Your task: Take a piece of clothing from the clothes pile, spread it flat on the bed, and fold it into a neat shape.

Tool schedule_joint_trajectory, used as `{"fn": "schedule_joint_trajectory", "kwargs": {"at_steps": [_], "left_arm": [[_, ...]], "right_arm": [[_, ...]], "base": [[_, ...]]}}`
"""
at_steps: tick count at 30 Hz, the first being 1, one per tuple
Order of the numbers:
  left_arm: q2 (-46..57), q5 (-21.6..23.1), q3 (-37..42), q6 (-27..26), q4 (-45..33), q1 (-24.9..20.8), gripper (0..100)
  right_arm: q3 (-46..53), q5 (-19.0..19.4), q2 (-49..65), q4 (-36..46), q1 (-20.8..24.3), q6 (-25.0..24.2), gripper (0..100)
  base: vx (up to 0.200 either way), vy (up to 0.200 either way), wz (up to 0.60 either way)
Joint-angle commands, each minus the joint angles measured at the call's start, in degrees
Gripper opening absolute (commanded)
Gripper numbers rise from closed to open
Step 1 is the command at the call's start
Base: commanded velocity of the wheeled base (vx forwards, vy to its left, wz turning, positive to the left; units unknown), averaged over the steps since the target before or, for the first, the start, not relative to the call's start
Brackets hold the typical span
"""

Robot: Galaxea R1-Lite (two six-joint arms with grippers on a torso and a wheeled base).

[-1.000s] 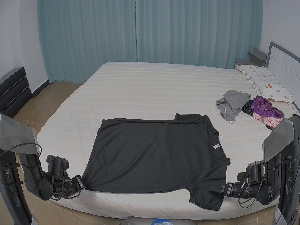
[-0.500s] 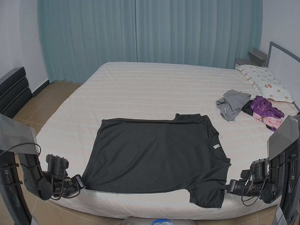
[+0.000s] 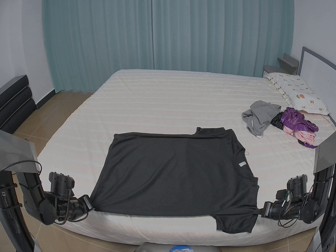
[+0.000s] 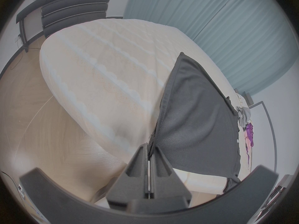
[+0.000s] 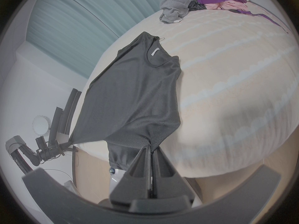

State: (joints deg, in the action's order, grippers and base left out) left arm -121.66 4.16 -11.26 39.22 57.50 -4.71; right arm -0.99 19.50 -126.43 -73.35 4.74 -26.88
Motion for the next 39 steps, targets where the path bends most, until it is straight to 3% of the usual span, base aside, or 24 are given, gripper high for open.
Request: {"fn": "schedule_joint_trajectory", "kwargs": {"at_steps": [1, 7, 15, 20, 31, 35, 39], "left_arm": [[0.72, -0.29, 0.98, -1.07, 0.07, 0.05, 0], [1.25, -0.38, 2.48, -3.27, 0.07, 0.05, 0], [1.25, -0.47, 3.79, -4.50, 0.07, -0.04, 0], [1.25, -0.38, 6.08, -8.63, 0.15, -0.13, 0], [1.96, -0.64, 8.01, -8.98, 0.15, -1.18, 0], [3.27, -0.73, 11.09, -14.52, 0.07, -1.10, 0], [3.36, -0.73, 11.26, -15.14, -0.55, -1.18, 0]], "right_arm": [[0.99, 0.18, 5.49, 5.94, -1.58, 2.80, 0], [0.99, 0.62, 7.95, 13.59, -4.57, 7.63, 0], [0.99, 0.53, 9.45, 18.07, -4.74, 7.90, 0], [0.99, 0.36, 11.56, 22.37, -4.83, 9.04, 0], [0.99, 0.09, 18.24, 31.34, -4.83, 10.71, 0], [0.99, -0.17, 19.11, 33.36, -5.01, 11.32, 0], [0.99, -0.08, 20.61, 35.12, -5.01, 11.41, 0]], "base": [[0.000, 0.000, 0.00], [0.000, 0.000, 0.00], [0.000, 0.000, 0.00], [0.000, 0.000, 0.00], [0.000, 0.000, 0.00], [0.000, 0.000, 0.00], [0.000, 0.000, 0.00]]}}
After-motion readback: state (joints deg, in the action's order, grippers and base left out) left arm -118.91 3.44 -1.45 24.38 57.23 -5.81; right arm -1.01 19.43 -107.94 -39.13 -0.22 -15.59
